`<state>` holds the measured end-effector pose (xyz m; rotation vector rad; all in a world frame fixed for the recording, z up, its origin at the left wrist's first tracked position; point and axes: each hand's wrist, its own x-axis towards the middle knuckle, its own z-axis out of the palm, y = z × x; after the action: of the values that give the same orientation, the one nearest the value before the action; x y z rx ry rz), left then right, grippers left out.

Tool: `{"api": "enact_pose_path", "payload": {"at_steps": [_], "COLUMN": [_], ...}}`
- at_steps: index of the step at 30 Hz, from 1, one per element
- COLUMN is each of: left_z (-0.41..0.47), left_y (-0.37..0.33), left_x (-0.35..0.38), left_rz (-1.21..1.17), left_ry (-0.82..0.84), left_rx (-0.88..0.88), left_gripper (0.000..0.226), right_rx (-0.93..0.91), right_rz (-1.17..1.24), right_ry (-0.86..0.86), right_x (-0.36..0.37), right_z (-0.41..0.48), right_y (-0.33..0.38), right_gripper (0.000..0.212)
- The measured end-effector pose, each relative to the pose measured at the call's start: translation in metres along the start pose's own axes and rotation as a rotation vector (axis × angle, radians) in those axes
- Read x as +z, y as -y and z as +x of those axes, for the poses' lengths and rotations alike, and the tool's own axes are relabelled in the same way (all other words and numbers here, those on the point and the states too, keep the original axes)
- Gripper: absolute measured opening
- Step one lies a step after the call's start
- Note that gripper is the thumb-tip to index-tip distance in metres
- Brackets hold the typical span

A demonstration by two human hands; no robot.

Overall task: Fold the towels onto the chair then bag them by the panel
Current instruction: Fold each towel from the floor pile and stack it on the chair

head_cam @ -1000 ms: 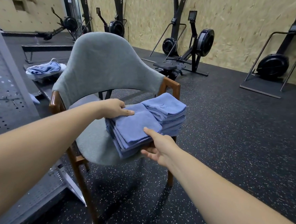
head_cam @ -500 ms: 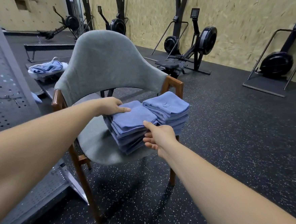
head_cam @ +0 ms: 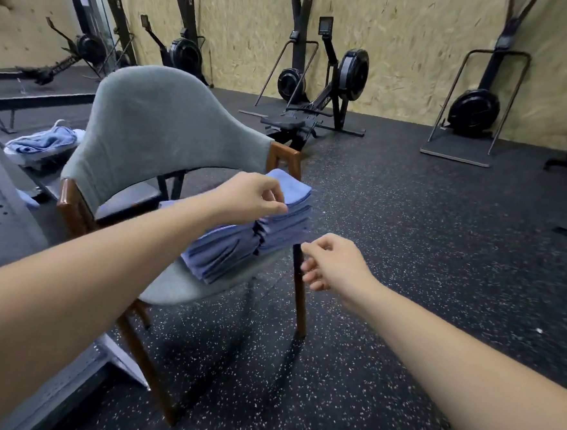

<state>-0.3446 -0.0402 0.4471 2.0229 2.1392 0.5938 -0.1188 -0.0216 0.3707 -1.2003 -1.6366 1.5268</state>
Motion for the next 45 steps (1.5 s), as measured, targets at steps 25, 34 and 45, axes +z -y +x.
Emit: {"api": "enact_pose_path", "payload": {"at_steps": [25,34,45], "left_z": [-0.172,-0.266,-0.276], "left_y": [-0.175,-0.154,-0.161], "left_x": [0.429,0.533,0.541], "left_rz": [-0.152,-0.125,-0.451], "left_ry": [0.776,0.836,0.577], "left_rx": [0.026,-0.147,-0.338], "left_gripper": [0.017,0.060,0.027], "right_rx": [0.492,0.792,0.668], "right_rz": [-0.357,-0.503,-0.306], "right_ry": [-0.228,-0.235,-0.399], "right_x": [-0.175,-0.140,-0.123], "right_z": [-0.175,-0.250,-0.245], "right_y": [-0.393,-0.494,-0.483], "right_gripper": [0.006,0.024,0.026]}}
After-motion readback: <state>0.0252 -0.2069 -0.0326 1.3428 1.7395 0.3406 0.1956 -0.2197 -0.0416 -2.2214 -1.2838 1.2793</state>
